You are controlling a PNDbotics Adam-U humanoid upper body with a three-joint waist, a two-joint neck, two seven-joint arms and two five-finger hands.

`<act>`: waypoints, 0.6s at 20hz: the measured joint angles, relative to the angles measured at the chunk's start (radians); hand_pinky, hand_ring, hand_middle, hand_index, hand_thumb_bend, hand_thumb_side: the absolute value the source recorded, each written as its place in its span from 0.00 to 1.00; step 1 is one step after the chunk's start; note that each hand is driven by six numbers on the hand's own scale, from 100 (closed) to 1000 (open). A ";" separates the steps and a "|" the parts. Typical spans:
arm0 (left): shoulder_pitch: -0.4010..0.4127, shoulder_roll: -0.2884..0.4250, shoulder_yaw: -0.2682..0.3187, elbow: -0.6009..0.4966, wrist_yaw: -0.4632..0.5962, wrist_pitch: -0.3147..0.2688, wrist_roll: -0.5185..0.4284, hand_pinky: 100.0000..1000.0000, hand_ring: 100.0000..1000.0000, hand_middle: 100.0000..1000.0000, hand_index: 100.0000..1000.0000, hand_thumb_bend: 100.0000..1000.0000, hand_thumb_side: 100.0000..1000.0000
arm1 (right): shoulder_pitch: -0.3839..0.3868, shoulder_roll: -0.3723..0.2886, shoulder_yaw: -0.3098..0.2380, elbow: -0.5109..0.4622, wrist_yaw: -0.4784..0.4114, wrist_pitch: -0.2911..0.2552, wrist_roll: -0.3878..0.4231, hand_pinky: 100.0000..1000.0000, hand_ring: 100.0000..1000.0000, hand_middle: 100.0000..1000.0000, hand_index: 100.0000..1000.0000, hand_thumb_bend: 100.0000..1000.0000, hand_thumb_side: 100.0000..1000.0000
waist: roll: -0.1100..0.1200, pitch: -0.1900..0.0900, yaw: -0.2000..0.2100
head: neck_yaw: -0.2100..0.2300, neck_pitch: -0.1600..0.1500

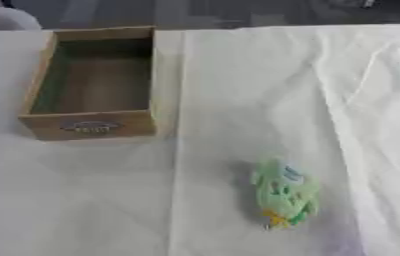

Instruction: Pick up objects on the table and place them in the box.

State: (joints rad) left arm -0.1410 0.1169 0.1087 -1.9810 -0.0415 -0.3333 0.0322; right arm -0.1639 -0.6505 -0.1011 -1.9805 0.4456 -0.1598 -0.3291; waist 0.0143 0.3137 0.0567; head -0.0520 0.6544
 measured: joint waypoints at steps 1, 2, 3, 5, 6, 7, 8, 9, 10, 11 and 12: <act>0.000 0.006 0.000 0.000 -0.002 0.000 0.000 0.25 0.33 0.34 0.58 0.00 1.00 | 0.017 -0.013 0.011 0.000 0.010 -0.005 0.009 0.83 0.97 0.75 0.89 0.17 1.00 | -0.013 0.000 -0.001 | 0.000 -0.001; 0.000 0.014 0.000 0.000 -0.003 0.001 -0.001 0.25 0.33 0.34 0.58 0.00 1.00 | 0.034 -0.027 0.026 0.000 0.021 -0.010 0.019 0.83 0.98 0.75 0.89 0.18 1.00 | -0.026 0.000 0.002 | 0.001 -0.001; 0.000 0.020 0.000 0.000 -0.003 0.002 -0.002 0.25 0.33 0.34 0.58 0.00 1.00 | 0.051 -0.045 0.043 0.000 0.032 -0.014 0.030 0.83 0.98 0.75 0.89 0.18 1.00 | -0.034 -0.001 0.005 | 0.001 -0.002; 0.001 0.028 -0.001 0.000 -0.004 0.002 -0.003 0.25 0.33 0.34 0.58 0.00 1.00 | 0.077 -0.082 0.080 0.000 0.055 -0.015 0.053 0.83 0.99 0.76 0.90 0.20 1.00 | -0.032 -0.005 0.006 | 0.000 -0.003; 0.001 0.030 -0.002 0.000 -0.004 0.002 -0.003 0.24 0.33 0.34 0.58 0.00 1.00 | 0.085 -0.101 0.100 0.000 0.068 -0.013 0.065 0.83 0.99 0.76 0.90 0.21 1.00 | -0.029 -0.005 0.006 | 0.000 -0.005; 0.001 0.032 -0.004 0.000 -0.004 0.003 -0.003 0.24 0.33 0.34 0.58 0.00 1.00 | 0.088 -0.120 0.120 0.000 0.081 -0.009 0.078 0.83 0.99 0.76 0.90 0.21 1.00 | -0.029 -0.005 0.006 | 0.000 -0.007; 0.001 0.033 -0.006 0.000 -0.004 0.003 -0.004 0.24 0.33 0.34 0.58 0.00 1.00 | 0.089 -0.140 0.141 0.000 0.093 -0.005 0.090 0.83 1.00 0.76 0.90 0.22 1.00 | -0.031 -0.005 0.006 | 0.000 -0.007; 0.001 0.033 -0.006 0.000 -0.004 0.004 -0.004 0.24 0.33 0.34 0.58 0.00 1.00 | 0.089 -0.161 0.161 0.000 0.105 0.001 0.102 0.83 1.00 0.76 0.90 0.22 1.00 | -0.033 -0.005 0.005 | 0.000 -0.007; 0.001 0.033 -0.006 0.000 -0.004 0.004 -0.005 0.24 0.33 0.34 0.58 0.00 1.00 | 0.088 -0.181 0.181 0.000 0.117 0.007 0.115 0.83 1.00 0.76 0.90 0.22 1.00 | -0.034 -0.005 0.005 | 0.000 -0.007; 0.001 0.033 -0.006 0.000 -0.004 0.004 -0.005 0.24 0.33 0.34 0.58 0.00 1.00 | 0.086 -0.202 0.202 0.000 0.130 0.014 0.128 0.83 1.00 0.76 0.90 0.22 1.00 | -0.033 -0.006 0.004 | 0.000 -0.007; 0.001 0.033 -0.006 0.000 -0.004 0.004 -0.005 0.24 0.33 0.34 0.58 0.00 1.00 | 0.083 -0.222 0.223 0.000 0.143 0.021 0.140 0.83 1.00 0.77 0.90 0.22 1.00 | -0.031 -0.006 0.004 | 0.000 -0.008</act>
State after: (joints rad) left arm -0.1402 0.1497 0.1029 -1.9809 -0.0453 -0.3292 0.0272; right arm -0.0812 -0.8730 0.1216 -1.9805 0.5888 -0.1392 -0.1891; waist -0.0163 0.3080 0.0607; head -0.0520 0.6468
